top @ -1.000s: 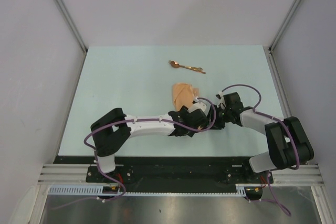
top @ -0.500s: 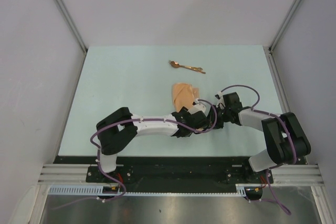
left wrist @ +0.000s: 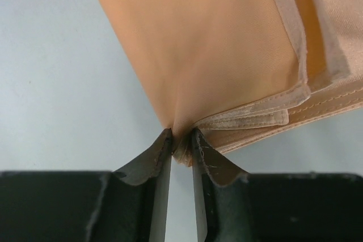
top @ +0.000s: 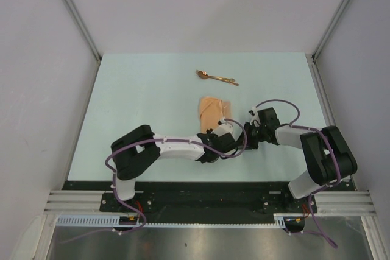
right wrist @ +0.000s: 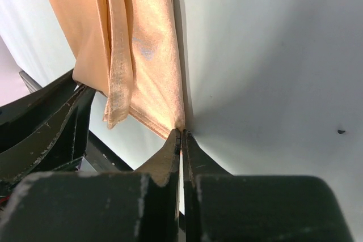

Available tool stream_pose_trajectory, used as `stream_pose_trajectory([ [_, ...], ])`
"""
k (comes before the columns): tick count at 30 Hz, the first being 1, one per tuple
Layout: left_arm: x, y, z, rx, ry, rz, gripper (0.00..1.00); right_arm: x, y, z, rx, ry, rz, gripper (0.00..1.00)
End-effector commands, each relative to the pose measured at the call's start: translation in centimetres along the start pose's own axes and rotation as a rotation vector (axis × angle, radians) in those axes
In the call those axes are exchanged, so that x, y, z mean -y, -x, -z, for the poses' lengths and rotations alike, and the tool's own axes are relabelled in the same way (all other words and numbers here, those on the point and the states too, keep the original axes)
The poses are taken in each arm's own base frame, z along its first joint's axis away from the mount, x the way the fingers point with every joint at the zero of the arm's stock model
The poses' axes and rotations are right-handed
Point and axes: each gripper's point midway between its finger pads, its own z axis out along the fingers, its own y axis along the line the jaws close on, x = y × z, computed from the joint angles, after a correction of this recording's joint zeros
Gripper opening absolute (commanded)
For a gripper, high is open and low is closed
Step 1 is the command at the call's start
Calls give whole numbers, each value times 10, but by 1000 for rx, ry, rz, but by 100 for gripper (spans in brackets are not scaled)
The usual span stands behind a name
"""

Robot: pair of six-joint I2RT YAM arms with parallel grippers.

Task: Fold the napkin into a case and place the utensils inside
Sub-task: Smooth out the 2/3-rectangle-folded napkin at the center of the board.

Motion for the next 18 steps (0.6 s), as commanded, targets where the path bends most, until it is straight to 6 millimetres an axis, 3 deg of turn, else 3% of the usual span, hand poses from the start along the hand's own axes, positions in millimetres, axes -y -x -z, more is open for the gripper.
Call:
stream_pose_trajectory([
  [1,-22,-13,9,-16,53,28,24,2,8,-2,27,-5,11,0],
  [8,-32,-22,19,-31,37,86,33,4,7,-1,27,-11,29,0],
  [11,-32,-17,26,-41,-11,130,42,4,7,-2,24,-11,35,0],
  [14,-22,1,40,0,-139,179,60,1,7,-1,18,7,46,0],
  [18,-15,31,65,66,-328,262,64,-4,7,-1,-4,23,64,0],
])
